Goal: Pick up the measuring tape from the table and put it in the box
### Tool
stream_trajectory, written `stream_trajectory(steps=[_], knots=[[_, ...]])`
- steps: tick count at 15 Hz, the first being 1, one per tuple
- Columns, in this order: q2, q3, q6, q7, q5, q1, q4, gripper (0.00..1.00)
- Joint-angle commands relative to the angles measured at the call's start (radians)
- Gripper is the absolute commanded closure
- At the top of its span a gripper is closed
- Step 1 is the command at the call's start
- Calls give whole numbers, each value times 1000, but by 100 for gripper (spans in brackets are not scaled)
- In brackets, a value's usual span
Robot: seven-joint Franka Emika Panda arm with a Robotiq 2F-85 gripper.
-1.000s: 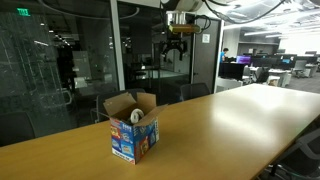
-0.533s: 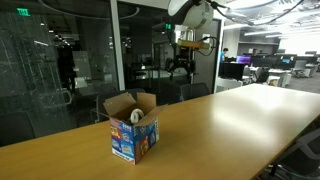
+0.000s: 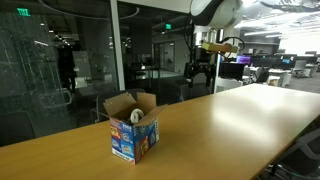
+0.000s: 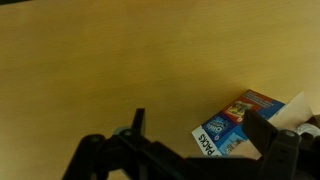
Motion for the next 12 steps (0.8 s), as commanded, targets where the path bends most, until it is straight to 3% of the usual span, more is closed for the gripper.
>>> stream_trajectory(steps=[1,3,4,7,12], knots=[[-212,-13,110,-40,-16,-26,-255,0],[-282,-19,105,-31,-15,-39,-346,0],[-172,-9,64,-21,-10,-33,-230,0],[-251,-14,74,-22,-10,-41,-323,0],[-263,-14,80,-22,-10,-41,-334,0]])
